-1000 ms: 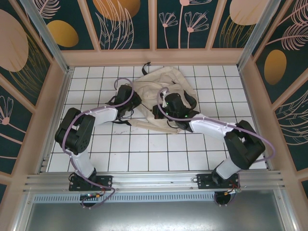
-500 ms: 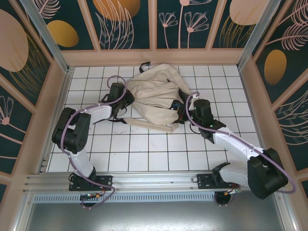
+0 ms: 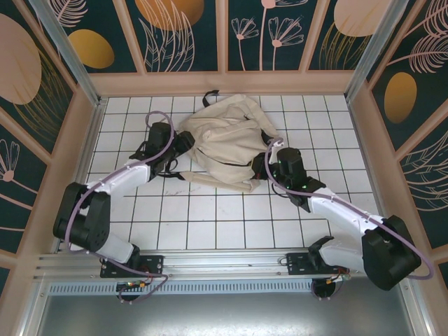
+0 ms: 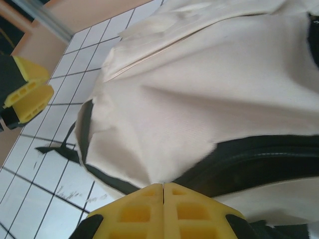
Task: Pack the student bag
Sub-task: Zip the student bag at the center of the table.
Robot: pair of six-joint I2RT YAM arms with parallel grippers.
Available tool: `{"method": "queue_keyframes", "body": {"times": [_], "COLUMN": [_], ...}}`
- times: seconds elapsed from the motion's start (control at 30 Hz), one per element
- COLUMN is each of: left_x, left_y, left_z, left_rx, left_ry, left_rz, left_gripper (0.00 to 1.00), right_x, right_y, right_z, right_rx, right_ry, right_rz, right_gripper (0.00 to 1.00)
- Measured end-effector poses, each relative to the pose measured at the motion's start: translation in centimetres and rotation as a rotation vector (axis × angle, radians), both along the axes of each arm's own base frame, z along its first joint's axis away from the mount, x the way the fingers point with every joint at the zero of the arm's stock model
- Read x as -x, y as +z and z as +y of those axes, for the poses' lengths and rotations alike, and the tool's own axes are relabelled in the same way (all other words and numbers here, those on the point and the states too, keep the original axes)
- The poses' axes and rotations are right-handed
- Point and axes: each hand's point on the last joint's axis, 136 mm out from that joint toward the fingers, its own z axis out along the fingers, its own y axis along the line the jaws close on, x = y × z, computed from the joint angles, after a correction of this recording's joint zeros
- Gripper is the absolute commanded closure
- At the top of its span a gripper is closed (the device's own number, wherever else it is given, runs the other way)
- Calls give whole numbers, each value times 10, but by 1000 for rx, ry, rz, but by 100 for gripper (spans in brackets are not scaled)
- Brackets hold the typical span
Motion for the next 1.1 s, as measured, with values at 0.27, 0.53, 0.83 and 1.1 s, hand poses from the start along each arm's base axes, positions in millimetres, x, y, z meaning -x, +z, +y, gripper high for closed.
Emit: {"method": "queue_keyframes", "body": {"times": [0.27,0.53,0.83,1.1], "left_x": [59,108,108,84], "left_y": [9,7,-5,-15], "left_z": [-70,-112,-143,-171], "left_rx": [117,219,320,346], "left_ry": [-156,-208,-171,-134], "left_rz": [62,170,257,299], "left_gripper": [50,48,45,68], "right_x": [4,1,7,13], "right_y": [1,9,9,8], "right_z": [6,9,5,3], "right_rx": [1,-20,-38,-53], "right_ry": [20,21,23,28], "right_rz": [-7,-37,-65,-81], "right_gripper": [100,100,100,100]}}
